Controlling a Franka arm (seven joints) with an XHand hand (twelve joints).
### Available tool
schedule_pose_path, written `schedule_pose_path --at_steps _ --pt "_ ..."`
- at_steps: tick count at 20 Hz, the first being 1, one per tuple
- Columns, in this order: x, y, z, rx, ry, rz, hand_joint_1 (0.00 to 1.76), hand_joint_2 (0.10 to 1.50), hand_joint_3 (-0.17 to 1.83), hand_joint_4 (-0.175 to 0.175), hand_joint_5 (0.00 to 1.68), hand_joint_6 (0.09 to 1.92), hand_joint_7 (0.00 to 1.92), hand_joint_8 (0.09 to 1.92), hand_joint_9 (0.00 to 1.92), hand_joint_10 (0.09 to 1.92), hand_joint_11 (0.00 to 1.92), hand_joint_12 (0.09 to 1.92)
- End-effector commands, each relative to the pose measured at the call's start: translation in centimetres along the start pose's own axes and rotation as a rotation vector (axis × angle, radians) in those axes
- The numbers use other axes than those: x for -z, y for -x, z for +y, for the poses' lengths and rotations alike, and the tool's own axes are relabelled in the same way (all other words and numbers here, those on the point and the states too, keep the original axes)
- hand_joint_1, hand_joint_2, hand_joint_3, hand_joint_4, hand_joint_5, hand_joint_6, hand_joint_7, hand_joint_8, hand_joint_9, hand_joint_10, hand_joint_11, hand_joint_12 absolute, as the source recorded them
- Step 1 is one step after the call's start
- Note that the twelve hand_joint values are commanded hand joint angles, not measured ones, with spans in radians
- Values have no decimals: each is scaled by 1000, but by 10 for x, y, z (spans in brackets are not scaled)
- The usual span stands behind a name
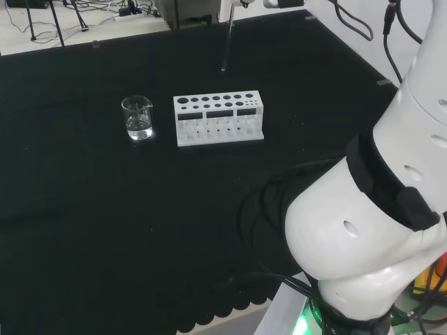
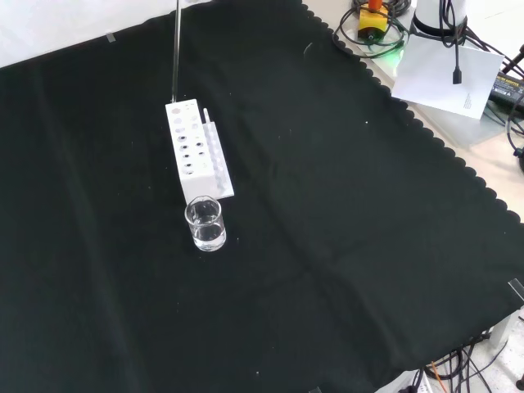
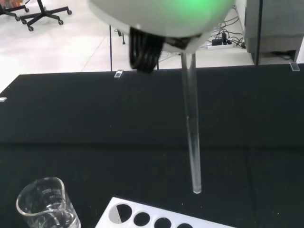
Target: Stir in the beaker to the left of the white test tube rack with the glass rod.
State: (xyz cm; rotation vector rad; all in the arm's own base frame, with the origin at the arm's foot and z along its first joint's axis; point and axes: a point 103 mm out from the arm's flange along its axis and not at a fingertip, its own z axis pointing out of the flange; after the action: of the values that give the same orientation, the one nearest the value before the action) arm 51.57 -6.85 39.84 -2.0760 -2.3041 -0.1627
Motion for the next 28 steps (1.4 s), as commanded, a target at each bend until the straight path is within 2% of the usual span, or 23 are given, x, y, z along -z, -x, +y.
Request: schedule_pose_path --at_steps 1,6,10,16,19,28 --pt "-6 -2 4 2 -8 -14 1215 592 876 -175 1178 933 1435 1221 1718 931 1729 614" --pt "-10 -12 9 14 -10 -7 1215 592 876 -175 1178 932 1435 1221 1719 930 1734 613" --pt "-9 -27 18 42 -11 11 1215 592 876 -175 1178 932 1435 1221 1720 930 1736 612" --pt "-3 -70 30 122 -4 28 1215 592 876 -175 1178 932 1435 1221 1720 929 1738 610" --pt "-6 -95 31 162 -10 53 1215 592 876 -175 1178 932 1435 1221 1721 929 1739 609" --pt "-19 -162 30 278 -37 69 1215 593 875 -175 1178 932 1435 1220 1721 930 1741 606"
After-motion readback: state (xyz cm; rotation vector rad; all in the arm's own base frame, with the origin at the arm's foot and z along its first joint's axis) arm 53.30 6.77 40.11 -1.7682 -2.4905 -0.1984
